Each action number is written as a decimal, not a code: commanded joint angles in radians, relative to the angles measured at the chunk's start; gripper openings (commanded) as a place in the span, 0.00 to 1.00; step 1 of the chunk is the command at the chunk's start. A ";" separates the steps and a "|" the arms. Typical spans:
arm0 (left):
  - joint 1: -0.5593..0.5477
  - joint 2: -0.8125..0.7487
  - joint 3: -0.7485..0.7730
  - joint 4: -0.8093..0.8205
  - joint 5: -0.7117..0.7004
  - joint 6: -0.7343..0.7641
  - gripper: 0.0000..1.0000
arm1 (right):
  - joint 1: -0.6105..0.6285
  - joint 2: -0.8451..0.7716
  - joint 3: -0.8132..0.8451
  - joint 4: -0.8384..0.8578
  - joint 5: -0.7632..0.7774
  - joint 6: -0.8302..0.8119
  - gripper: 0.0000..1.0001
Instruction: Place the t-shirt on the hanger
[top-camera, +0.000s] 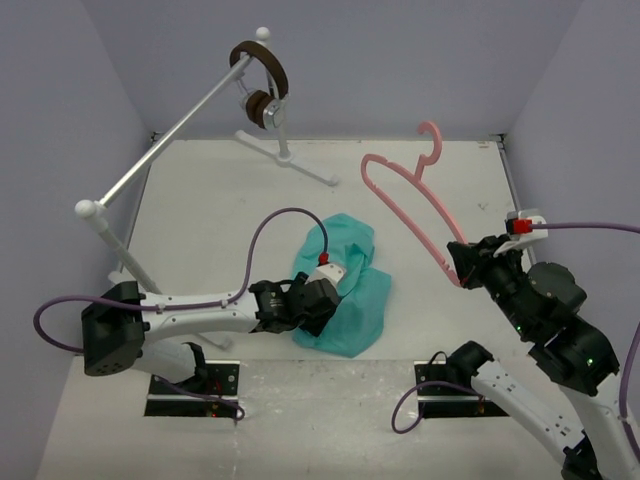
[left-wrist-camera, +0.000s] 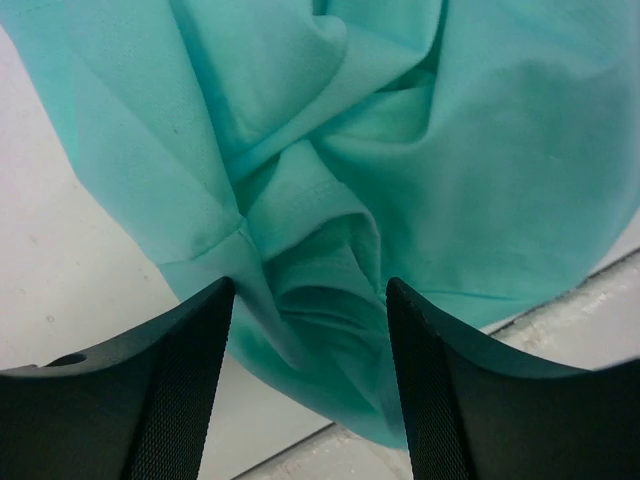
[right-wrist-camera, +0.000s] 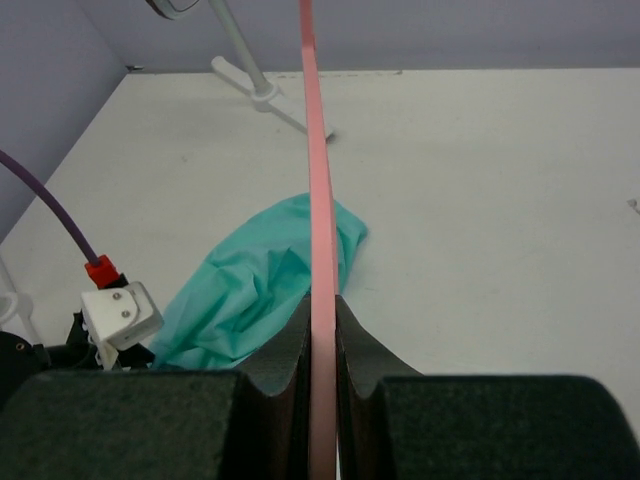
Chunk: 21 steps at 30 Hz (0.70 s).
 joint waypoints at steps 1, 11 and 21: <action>-0.001 0.035 0.020 0.074 -0.162 -0.016 0.64 | -0.001 -0.003 -0.023 0.043 -0.042 0.000 0.00; -0.001 0.079 0.051 0.130 -0.181 0.046 0.50 | 0.000 0.008 -0.055 0.068 -0.059 -0.023 0.00; -0.010 0.114 0.096 0.067 -0.274 0.012 0.83 | 0.001 0.008 -0.073 0.071 -0.073 -0.039 0.00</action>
